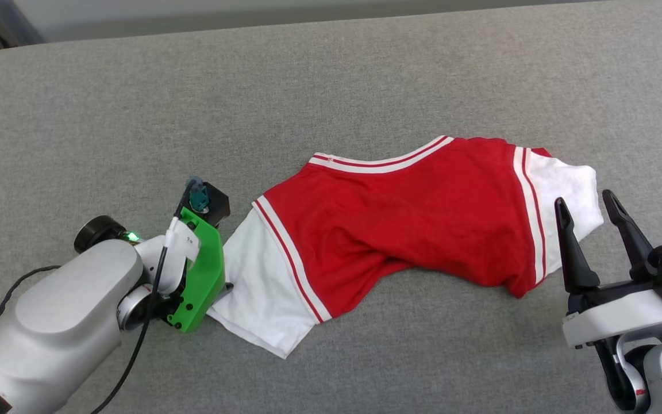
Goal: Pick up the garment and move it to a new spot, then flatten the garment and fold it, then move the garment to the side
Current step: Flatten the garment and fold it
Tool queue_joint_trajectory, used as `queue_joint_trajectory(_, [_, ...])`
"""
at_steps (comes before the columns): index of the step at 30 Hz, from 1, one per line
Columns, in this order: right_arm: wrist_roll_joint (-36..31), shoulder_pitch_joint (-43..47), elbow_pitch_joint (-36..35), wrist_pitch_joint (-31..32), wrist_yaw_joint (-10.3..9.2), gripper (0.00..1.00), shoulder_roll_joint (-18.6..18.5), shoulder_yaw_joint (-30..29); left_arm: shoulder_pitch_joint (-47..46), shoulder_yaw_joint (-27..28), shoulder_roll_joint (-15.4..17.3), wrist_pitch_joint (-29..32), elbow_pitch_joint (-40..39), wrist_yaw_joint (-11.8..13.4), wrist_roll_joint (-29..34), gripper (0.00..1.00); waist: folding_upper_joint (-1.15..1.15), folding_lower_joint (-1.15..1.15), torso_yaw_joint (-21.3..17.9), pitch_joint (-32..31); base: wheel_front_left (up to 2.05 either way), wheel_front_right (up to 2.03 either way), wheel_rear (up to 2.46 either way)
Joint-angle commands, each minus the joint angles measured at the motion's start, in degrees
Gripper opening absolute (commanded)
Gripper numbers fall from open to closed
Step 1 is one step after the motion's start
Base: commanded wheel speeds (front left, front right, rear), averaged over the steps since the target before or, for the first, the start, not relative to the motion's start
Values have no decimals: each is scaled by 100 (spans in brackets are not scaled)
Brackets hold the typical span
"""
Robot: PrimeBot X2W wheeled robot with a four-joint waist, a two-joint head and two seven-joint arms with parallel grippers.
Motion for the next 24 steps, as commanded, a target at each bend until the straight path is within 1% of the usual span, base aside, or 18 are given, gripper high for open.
queue_joint_trajectory(1, [4, -117, 20, 3, -5, 100, 15, -10, 164, -227, -96, -33, 159, -15, -110, 36, 0, 0, -20, 37, 0, 0, 0])
queue_joint_trajectory(2, [12, -130, 30, -1, -5, 100, 10, -32, 133, -248, -123, -129, 210, -15, -146, 0, 0, 0, -25, 50, 0, 0, 0])
queue_joint_trajectory(4, [16, -153, 36, -16, -5, 100, 3, -89, 12, -282, -141, -325, 261, -15, -146, 0, 0, 0, -43, 61, 0, 0, 0])
queue_joint_trajectory(9, [-22, -165, -6, -59, -5, 100, 9, -308, -453, -40, -158, -1117, 510, -15, -61, 0, 0, 0, -78, 55, 0, 0, 0])
queue_joint_trajectory(14, [-55, -163, -26, -60, -5, 100, -1, -504, -808, 173, -173, -1712, 995, -14, 53, 0, 0, 0, -143, 37, 0, 0, 0])
queue_joint_trajectory(18, [-111, -128, -18, -32, -5, 100, 10, -626, -881, 221, -186, -1966, 1533, -5, 132, 0, 0, 0, -205, 53, 0, 0, 0])
queue_joint_trajectory(24, [-121, -141, 67, -2, -5, 100, 8, -741, -611, 208, -403, -2218, 2315, 3, 30, 0, 0, 0, -231, 76, 0, 0, 0])
